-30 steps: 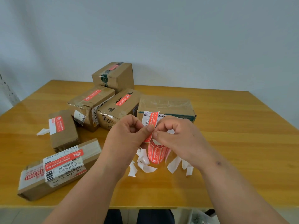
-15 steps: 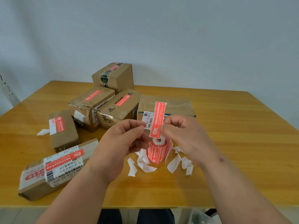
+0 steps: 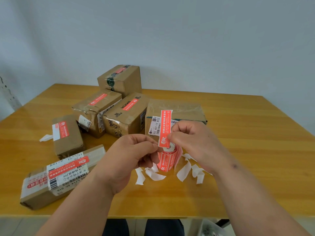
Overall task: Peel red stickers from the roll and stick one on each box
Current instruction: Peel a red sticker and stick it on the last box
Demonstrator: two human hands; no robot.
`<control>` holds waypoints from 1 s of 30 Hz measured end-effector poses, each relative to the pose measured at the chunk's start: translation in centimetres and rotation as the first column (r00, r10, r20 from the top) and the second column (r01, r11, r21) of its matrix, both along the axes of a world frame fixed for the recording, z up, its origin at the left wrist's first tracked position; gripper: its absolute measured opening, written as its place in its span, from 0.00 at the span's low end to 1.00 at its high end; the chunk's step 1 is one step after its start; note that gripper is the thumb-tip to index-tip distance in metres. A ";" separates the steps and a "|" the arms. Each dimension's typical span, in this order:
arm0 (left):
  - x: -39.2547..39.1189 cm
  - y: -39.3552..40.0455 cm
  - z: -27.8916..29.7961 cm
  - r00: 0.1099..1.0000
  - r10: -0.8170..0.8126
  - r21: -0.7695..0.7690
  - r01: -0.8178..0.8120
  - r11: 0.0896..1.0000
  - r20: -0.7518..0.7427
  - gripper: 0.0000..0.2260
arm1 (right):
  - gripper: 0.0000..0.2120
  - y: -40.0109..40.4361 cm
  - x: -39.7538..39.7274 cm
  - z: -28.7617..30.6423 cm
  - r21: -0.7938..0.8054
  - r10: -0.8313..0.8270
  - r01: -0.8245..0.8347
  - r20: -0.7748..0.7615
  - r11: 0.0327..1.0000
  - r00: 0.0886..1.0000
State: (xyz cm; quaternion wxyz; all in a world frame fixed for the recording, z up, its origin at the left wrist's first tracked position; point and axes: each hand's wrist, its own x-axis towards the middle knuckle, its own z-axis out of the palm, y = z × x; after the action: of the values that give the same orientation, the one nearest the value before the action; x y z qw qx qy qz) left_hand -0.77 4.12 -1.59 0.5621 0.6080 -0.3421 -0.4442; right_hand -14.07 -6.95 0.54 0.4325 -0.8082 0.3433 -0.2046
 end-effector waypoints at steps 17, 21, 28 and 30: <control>0.0 -0.5 -0.3 0.992 0.094 -0.036 -0.092 0.995 0.087 0.10 | 0.08 0.3 0.8 -0.9 -0.248 -0.102 0.100 0.008 0.964 0.995; -0.2 -0.4 0.0 0.958 0.141 -0.071 -0.127 0.989 0.251 0.07 | 0.05 0.7 0.9 -0.9 -0.305 0.011 -0.029 -0.060 0.952 0.998; -0.4 -0.6 0.4 0.856 0.164 -0.070 -0.149 0.986 0.491 0.08 | 0.06 0.6 1.1 -0.4 -0.417 0.042 -0.089 -0.120 0.904 0.992; -0.5 -0.6 0.4 0.846 0.167 -0.073 -0.151 0.986 0.506 0.08 | 0.07 0.6 1.2 -0.3 -0.447 0.042 -0.100 -0.138 0.889 0.990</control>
State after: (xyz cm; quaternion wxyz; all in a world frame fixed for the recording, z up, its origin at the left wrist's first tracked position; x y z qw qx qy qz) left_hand -1.22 3.52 -1.21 0.4954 0.7214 -0.4341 -0.2140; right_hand -12.88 -6.31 0.26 0.2174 -0.9099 0.2826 -0.2121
